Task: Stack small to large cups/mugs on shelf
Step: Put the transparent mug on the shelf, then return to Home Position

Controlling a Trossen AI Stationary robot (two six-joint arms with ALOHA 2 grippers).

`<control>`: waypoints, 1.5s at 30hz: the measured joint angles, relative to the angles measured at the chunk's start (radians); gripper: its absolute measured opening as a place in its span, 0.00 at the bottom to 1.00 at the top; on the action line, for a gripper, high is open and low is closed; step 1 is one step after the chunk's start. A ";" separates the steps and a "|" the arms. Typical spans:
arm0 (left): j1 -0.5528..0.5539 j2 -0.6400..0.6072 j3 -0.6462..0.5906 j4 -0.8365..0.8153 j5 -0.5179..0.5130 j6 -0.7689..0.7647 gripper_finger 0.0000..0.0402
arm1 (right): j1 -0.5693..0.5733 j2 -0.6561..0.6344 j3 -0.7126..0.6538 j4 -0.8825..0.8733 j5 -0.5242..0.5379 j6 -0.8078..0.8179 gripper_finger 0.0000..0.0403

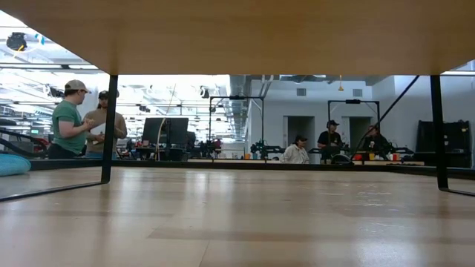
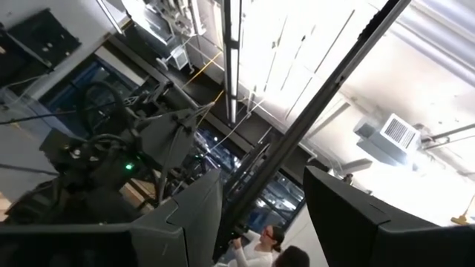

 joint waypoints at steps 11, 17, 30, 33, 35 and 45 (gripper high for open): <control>-0.023 0.000 0.000 0.000 0.000 0.028 0.45 | -0.026 0.083 0.072 -0.021 -0.015 -0.018 0.03; -0.031 0.000 0.000 0.000 -0.002 0.044 0.45 | -0.026 0.089 0.083 -0.022 -0.015 -0.010 0.07; -0.035 0.000 0.000 0.000 -0.004 0.053 0.45 | -0.029 0.090 0.082 -0.016 -0.019 0.000 0.36; -0.041 -0.002 -0.001 0.000 -0.011 0.053 0.45 | -0.028 0.088 0.096 -0.016 -0.018 -0.004 0.42; -0.048 -0.015 -0.001 -0.003 -0.034 0.055 0.45 | -0.024 0.084 0.126 -0.019 -0.016 -0.021 0.44; -0.111 -0.210 -0.001 -0.005 -0.258 0.363 0.45 | 0.005 0.062 0.384 -0.074 0.038 -0.235 0.42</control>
